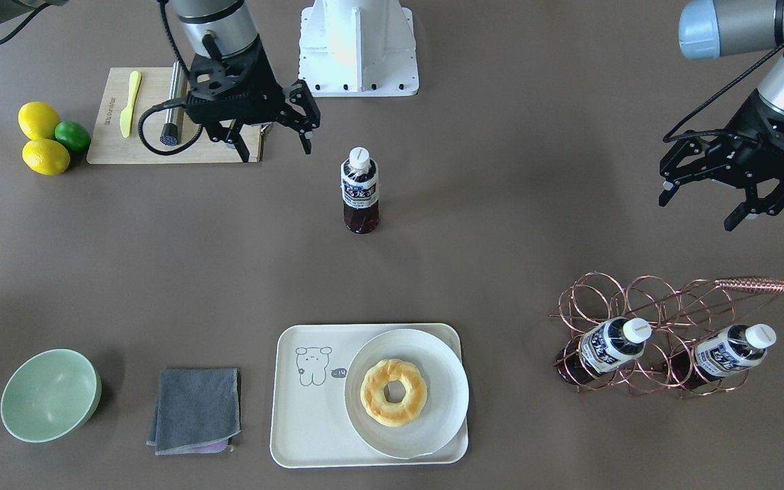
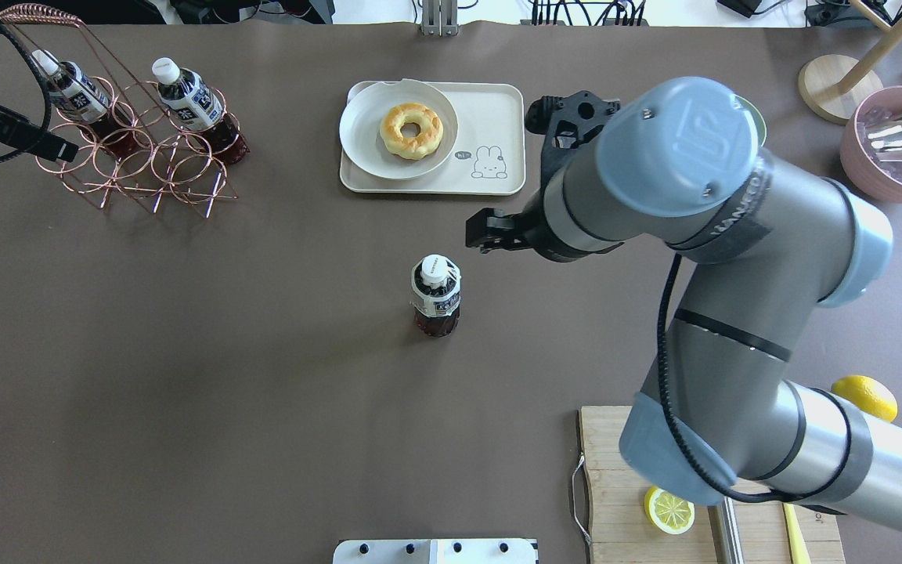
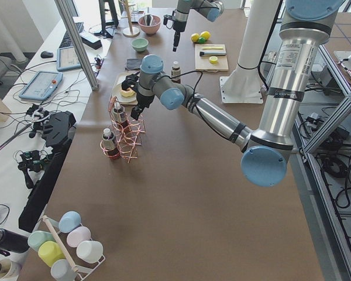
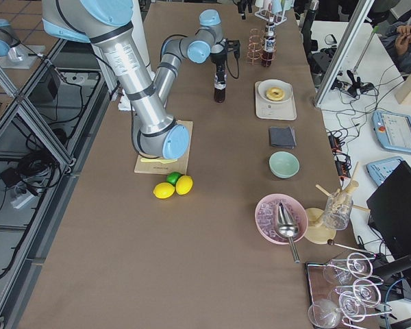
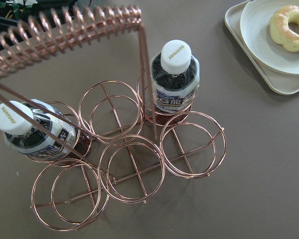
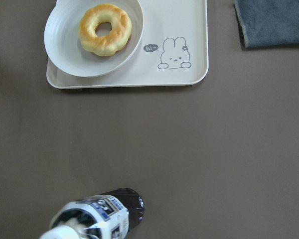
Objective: Place tea on tray
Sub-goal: 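Retract the left gripper to the rack while the right gripper reaches for the bottle, then grasp the tea bottle cap with the right gripper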
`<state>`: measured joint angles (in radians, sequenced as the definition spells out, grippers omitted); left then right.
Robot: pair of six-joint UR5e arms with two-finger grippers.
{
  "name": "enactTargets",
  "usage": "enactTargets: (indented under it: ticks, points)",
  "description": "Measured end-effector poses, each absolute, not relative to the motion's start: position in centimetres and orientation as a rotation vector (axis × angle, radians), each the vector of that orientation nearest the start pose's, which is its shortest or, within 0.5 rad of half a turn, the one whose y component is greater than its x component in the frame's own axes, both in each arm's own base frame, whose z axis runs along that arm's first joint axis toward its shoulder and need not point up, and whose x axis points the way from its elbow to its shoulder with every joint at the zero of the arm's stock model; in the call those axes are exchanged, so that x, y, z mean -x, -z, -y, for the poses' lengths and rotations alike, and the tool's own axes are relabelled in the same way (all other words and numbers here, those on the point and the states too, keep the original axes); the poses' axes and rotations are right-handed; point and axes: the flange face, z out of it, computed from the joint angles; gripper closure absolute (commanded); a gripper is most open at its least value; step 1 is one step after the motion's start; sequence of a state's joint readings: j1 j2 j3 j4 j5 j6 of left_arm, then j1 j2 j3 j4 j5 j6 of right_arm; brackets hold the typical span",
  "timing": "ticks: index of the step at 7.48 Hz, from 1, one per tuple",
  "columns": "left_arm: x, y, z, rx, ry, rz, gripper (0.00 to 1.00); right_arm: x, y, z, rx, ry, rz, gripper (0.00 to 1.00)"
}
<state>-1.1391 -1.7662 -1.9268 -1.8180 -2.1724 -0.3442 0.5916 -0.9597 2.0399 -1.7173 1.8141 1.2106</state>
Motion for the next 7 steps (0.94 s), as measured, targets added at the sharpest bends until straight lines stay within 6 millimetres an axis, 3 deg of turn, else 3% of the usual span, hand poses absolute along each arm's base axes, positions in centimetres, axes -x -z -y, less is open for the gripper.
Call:
enactTargets:
  ticks: [1,3,5,7]
  points:
    - [-15.8,-36.5,52.8,-0.509,-0.322,-0.823,0.04,43.5,-11.6,40.0,-0.224,-0.123,0.924,0.03]
    - [-15.6,-37.3,52.5,-0.515,-0.323,-0.826,0.04,48.0,-8.3,39.6,-0.216,-0.143,0.915,0.10]
    - [-15.4,-37.6,52.1,-0.519,-0.320,-0.831,0.04,51.0,-6.9,40.4,-0.213,-0.151,0.889,0.30]
    - [-15.3,-37.6,51.9,-0.523,-0.319,-0.833,0.04,52.2,-6.8,40.6,-0.210,-0.151,0.870,0.36]
